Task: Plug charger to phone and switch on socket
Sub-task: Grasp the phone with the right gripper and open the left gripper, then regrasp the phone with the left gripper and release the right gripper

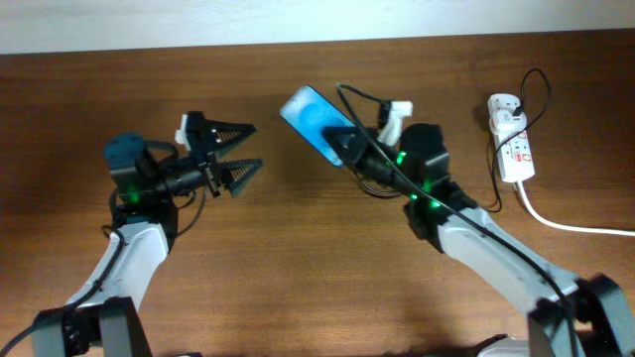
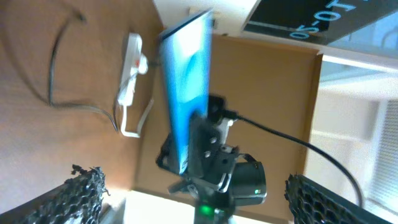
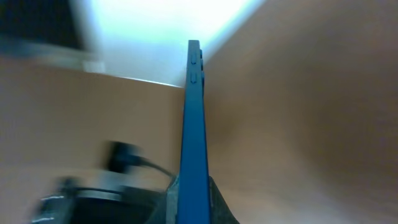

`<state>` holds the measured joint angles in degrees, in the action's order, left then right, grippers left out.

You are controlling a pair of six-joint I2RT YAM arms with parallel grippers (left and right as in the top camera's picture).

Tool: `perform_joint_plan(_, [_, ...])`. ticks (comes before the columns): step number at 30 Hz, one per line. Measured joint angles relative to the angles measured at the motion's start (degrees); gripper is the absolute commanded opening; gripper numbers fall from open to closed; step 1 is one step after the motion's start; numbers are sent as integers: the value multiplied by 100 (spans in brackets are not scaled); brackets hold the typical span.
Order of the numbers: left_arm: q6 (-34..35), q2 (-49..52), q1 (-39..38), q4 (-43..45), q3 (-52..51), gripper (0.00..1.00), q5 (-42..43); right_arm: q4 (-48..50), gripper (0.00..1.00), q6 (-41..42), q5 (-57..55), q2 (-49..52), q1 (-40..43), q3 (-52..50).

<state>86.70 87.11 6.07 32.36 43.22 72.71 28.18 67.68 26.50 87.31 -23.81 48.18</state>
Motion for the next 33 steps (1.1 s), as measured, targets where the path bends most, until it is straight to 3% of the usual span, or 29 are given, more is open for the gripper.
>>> perform_joint_plan(4, [472, 2, -629, 0, 0, 84, -839, 476, 4, 605, 190, 256, -525, 7])
perform_joint_plan(7, [544, 0, -896, -4, 0, 71, -1458, 531, 4, 1038, 210, 256, -603, 7])
perform_joint_plan(9, [595, 0, -901, 0, 0, 56, -1777, 531, 4, 1274, 262, 256, -610, 7])
perform_joint_plan(13, [678, 2, -907, 2, 0, 50, -2232, 529, 4, 1674, 341, 256, -697, 7])
perform_joint_plan(19, [815, 37, -968, -57, -7, 15, -2415, 170, 4, 2129, 35, 254, -892, 48])
perform_joint_plan(22, [846, 46, -970, -26, -7, 16, -2411, 179, 4, 2413, -122, 225, -929, 63])
perform_joint_plan(25, [935, 48, -970, -35, -7, 35, -2406, 151, 4, 2337, -212, 225, -946, 61])
perform_joint_plan(33, [1115, 48, -1104, -20, -4, 35, -2124, 11, 4, 2284, -809, 227, -951, 59])
